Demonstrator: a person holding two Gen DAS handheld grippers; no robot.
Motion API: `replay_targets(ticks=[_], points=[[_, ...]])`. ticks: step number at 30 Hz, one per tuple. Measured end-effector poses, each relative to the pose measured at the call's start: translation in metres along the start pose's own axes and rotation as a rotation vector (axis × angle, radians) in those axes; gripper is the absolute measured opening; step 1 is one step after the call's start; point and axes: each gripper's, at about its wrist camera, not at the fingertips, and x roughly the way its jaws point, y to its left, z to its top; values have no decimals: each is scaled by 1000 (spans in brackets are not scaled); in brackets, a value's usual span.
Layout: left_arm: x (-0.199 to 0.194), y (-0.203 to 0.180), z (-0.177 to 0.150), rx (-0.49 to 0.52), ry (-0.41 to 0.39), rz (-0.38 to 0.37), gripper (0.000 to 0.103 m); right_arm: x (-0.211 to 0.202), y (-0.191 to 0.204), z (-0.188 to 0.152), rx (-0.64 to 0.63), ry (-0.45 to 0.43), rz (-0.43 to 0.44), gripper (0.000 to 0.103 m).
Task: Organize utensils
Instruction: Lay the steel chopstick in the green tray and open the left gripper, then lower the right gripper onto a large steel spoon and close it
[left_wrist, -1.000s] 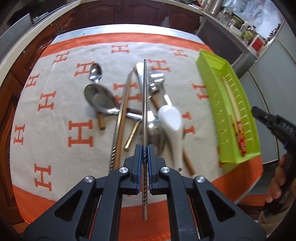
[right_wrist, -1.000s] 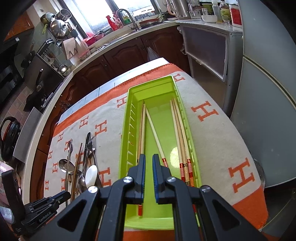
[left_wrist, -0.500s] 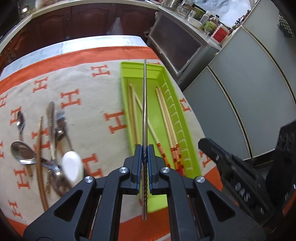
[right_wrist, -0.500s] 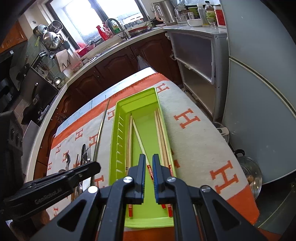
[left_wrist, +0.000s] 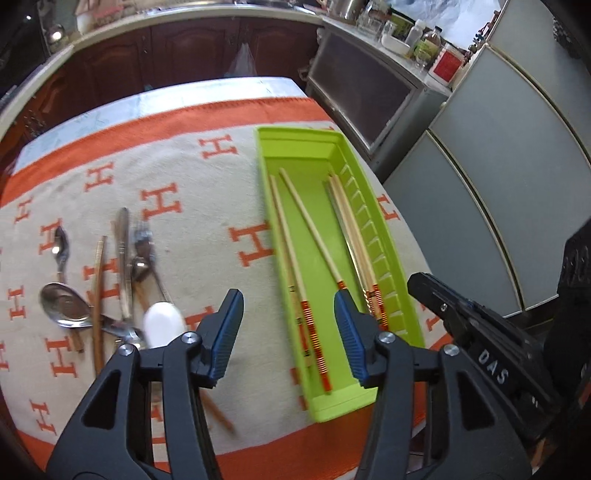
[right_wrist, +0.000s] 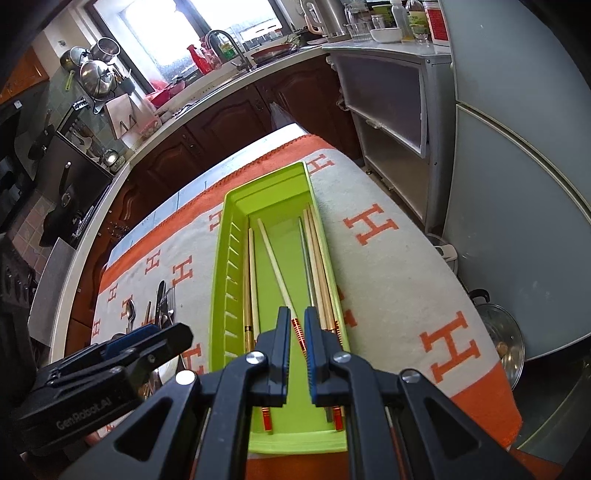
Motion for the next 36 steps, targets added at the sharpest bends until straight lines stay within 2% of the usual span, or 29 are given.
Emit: replay_targets(ticks=[8,13,18,30,36], points=[[-34,41,-32,2,-61,115,48,3,32,-12,-75,25,16,7],[-52,66,-52,-4,-106,177,49,6,54,-21,-125,40,20,16],[-63,92,-74,-25,-125,209,49,9,77,-30,-180,60,22,16],[-77,162,-108,-158,-152,198,49,28,126,-52,-297,131,52,16],[-66,191,-116,-229,-124,166,49,44,138,-57,-316,175,78,16]])
